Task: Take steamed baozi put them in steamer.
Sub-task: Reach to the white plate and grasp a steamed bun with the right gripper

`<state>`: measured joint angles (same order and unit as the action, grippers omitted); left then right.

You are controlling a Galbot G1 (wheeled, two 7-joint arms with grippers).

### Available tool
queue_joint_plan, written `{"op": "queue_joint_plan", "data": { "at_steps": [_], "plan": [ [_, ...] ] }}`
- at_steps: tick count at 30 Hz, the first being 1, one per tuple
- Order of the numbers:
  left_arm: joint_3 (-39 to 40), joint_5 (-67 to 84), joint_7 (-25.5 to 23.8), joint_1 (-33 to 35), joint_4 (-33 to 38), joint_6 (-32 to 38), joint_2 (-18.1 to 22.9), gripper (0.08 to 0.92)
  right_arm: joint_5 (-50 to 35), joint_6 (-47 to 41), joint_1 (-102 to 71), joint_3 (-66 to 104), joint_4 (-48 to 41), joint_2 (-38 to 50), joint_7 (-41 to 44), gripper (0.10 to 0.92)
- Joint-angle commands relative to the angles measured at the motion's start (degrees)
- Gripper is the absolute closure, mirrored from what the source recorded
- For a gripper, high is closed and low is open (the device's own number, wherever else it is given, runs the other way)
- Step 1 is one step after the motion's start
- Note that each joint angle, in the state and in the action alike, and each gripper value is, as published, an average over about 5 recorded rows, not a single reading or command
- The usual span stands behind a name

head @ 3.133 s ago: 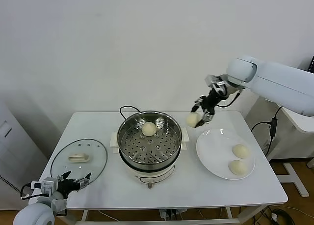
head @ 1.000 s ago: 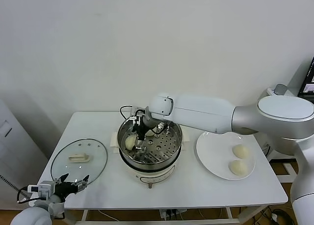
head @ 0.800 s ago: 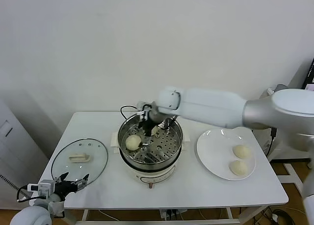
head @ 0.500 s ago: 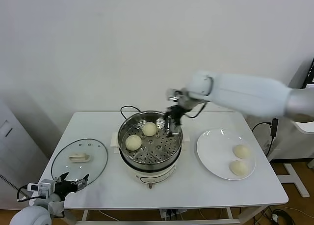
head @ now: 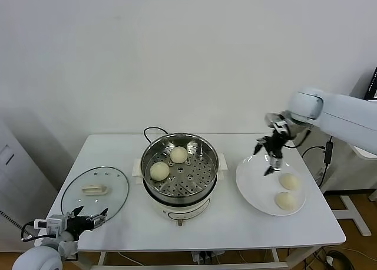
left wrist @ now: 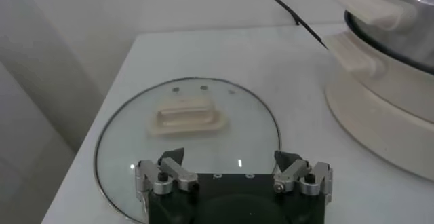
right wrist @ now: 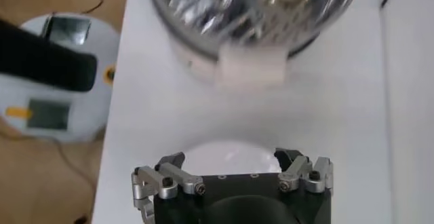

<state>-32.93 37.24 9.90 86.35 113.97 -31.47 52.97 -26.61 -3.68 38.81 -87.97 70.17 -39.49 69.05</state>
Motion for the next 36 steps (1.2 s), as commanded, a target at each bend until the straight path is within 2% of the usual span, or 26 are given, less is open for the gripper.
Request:
{"op": "queue_joint_plan", "data": {
  "at_steps": [1, 8, 36],
  "plan": [
    [-0.11, -0.02, 0.05, 0.12, 0.16, -0.05, 0.02, 0.177, 9.38, 5.70, -7.76, 5.38, -3.71, 4.04, 3.46, 0.203],
    [-0.05, -0.02, 0.09, 0.02, 0.17, -0.18, 0.14, 0.177, 15.64, 8.01, -13.79, 10.41, -5.96, 3.72, 2.54, 0.203],
    [-0.07, -0.19, 0.13, 0.53, 0.27, -0.24, 0.07, 0.177, 24.44, 9.10, -30.17, 24.01, -12.87, 0.32, -2.47, 0.219]
  ]
}}
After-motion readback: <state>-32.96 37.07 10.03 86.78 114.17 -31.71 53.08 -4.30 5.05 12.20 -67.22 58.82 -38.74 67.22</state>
